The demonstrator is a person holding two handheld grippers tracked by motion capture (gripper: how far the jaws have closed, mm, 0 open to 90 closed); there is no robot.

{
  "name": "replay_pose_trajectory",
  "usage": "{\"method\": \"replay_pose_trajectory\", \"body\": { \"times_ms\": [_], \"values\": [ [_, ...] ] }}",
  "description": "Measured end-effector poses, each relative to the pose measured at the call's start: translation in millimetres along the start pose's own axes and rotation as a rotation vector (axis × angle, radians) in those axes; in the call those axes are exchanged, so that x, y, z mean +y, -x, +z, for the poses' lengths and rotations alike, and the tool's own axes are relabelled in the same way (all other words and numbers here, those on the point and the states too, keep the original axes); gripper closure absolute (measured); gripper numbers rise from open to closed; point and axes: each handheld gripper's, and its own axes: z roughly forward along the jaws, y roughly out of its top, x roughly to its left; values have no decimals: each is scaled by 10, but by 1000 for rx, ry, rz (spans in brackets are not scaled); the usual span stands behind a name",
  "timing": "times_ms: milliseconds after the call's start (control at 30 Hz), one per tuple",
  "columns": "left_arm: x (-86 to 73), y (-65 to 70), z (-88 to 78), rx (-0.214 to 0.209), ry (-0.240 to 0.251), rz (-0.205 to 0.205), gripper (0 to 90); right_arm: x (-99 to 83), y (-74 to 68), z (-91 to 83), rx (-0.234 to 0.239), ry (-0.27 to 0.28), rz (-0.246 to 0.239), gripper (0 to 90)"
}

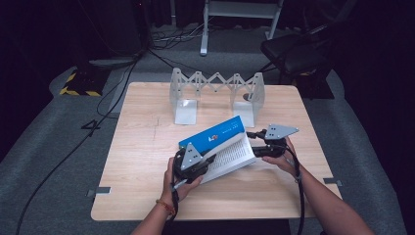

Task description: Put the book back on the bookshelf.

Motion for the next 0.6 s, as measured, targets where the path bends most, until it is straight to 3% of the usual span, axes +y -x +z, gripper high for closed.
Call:
{"method": "replay_pose_trajectory", "body": {
  "times_ms": [100,267,333,367,433,533,600],
  "values": [
    [18,18,0,-6,-3,-9,733,-8,8,-50,-4,-14,5,510],
    [-1,-14,-91,-24,27,-44,732,46,-43,-62,-24,14,18,511],
    [-32,-27,-137,-42,40,-54,732,65,-47,-39,-44,25,45,511],
    [-62,-18,-167,-58,41,-64,730,70,-35,9,-34,25,96,512],
    [-86,-17,-190,-68,43,-66,729,72,-38,29,-30,27,111,513],
    [-131,-34,-297,-80,56,-79,724,165,-130,56,-43,38,43,513],
    [-164,-54,-373,-88,66,-93,716,233,-186,59,-45,61,24,514]
  ]
}}
